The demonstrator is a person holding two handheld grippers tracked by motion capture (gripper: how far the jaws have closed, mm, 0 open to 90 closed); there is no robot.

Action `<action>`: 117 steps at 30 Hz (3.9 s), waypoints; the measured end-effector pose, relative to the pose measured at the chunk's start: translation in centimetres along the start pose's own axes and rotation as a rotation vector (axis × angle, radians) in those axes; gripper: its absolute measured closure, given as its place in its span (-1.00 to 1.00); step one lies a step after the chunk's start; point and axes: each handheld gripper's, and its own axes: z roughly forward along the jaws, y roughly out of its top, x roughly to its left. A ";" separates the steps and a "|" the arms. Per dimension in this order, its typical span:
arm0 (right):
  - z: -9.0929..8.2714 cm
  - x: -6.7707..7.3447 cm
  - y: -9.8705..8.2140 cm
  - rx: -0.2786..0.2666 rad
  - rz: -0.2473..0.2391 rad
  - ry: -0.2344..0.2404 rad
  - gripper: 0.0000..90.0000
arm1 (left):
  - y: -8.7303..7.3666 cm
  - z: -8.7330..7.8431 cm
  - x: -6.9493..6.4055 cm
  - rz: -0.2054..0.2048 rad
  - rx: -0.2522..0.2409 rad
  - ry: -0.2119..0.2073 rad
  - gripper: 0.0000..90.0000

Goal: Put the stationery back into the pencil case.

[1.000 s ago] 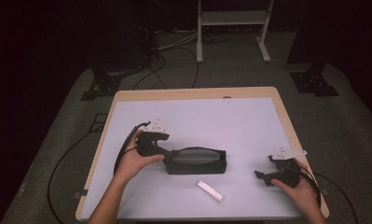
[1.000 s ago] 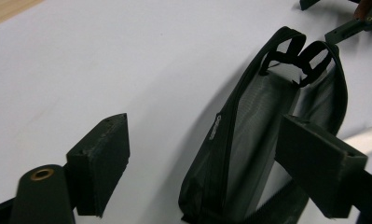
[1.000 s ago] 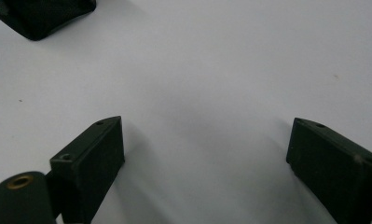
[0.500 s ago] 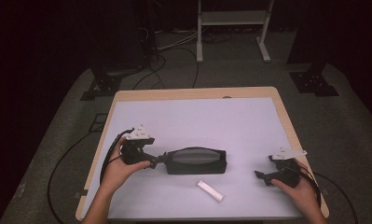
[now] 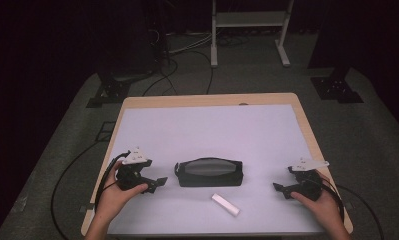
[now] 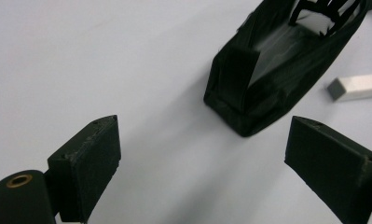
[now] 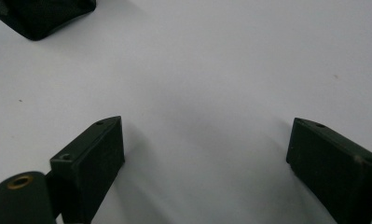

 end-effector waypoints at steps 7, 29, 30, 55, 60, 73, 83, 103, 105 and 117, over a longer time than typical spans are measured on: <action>0.0 0.0 0.0 0.000 0.001 0.001 -0.77 | -1.5 -0.6 0.2 -0.022 0.002 0.028 -0.78; -0.2 0.1 0.1 -0.001 0.009 -0.007 -0.64 | -6.1 0.7 -0.3 -0.026 0.067 0.180 -0.78; -0.3 0.0 0.0 -0.004 0.008 -0.013 -0.56 | -6.2 0.8 -0.2 -0.031 0.062 0.183 -0.78; -1.6 3.5 1.5 -0.022 0.011 0.092 -0.25 | -7.0 1.4 0.7 -0.088 0.063 0.226 -1.00; -1.7 4.6 2.1 -0.019 0.006 0.119 -0.25 | -7.0 1.4 0.8 -0.090 0.065 0.223 -1.00; -1.6 6.7 3.1 -0.015 -0.031 0.168 -0.20 | -7.1 1.4 0.8 -0.093 0.064 0.223 -1.00; -0.8 8.3 3.5 -0.011 -0.068 0.198 -0.19 | -7.1 1.4 0.8 -0.094 0.063 0.222 -1.00; 0.2 11.2 4.2 -0.020 -0.127 0.267 -0.18 | -7.1 1.5 0.8 -0.095 0.063 0.222 -1.00; 0.3 11.6 4.3 -0.020 -0.134 0.276 -0.17 | -7.1 1.5 0.8 -0.094 0.063 0.222 -1.00; 1.2 13.5 4.9 -0.026 -0.160 0.315 -0.16 | -7.1 1.5 0.8 -0.094 0.064 0.222 -1.00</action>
